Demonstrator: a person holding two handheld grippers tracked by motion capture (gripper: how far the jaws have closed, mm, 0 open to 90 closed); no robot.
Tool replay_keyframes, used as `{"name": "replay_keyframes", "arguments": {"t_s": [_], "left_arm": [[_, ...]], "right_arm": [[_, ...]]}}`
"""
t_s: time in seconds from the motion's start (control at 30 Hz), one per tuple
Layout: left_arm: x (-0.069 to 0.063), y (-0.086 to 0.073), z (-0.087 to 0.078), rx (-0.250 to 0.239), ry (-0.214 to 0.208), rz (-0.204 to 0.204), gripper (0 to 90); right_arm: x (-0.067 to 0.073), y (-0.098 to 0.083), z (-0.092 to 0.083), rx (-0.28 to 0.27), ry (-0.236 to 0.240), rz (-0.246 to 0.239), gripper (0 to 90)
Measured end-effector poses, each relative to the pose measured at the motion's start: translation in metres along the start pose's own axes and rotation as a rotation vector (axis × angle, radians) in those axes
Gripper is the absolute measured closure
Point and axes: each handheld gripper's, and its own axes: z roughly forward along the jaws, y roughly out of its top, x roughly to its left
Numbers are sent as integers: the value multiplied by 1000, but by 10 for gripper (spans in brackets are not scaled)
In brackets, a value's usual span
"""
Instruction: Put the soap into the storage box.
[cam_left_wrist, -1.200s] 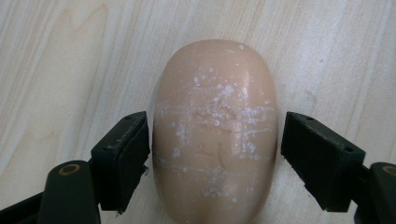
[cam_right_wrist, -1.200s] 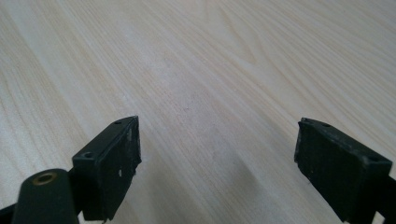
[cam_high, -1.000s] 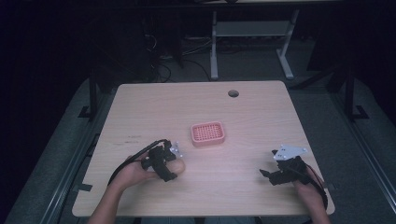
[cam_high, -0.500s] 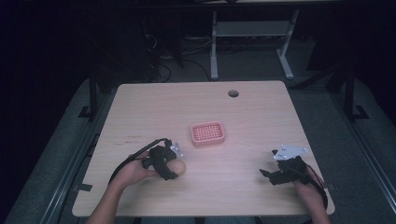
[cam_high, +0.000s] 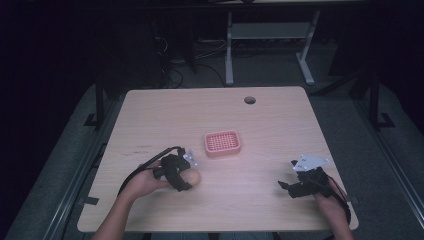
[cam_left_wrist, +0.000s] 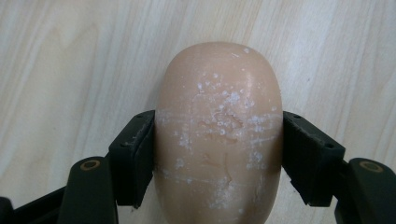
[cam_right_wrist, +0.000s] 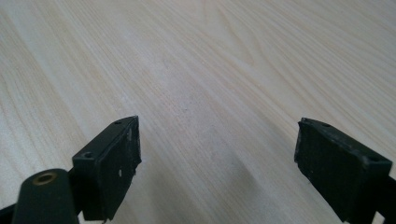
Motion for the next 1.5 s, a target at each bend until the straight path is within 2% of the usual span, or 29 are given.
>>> {"name": "replay_keyframes", "arguments": {"t_s": [0.17, 0.43, 0.53, 0.73, 1.03, 1.5], "left_arm": [[2, 7, -5, -19, -1, 12, 318], [8, 18, -8, -24, -4, 22, 318], [9, 21, -7, -16, -24, 34, 318], [12, 29, -6, -5, -23, 54, 318], [21, 40, -11, -21, -27, 47, 318], [32, 58, -17, -24, -15, 64, 318]], "right_arm": [[0, 0, 0, -1, 0, -1, 139], [-1, 0, 0, -5, 3, 5, 140], [-1, 0, 0, -7, 4, 7, 139], [-1, 0, 0, -10, 5, 10, 140], [-2, -1, 0, -13, 5, 11, 140], [-3, -1, -2, -18, 0, 17, 139]]}}
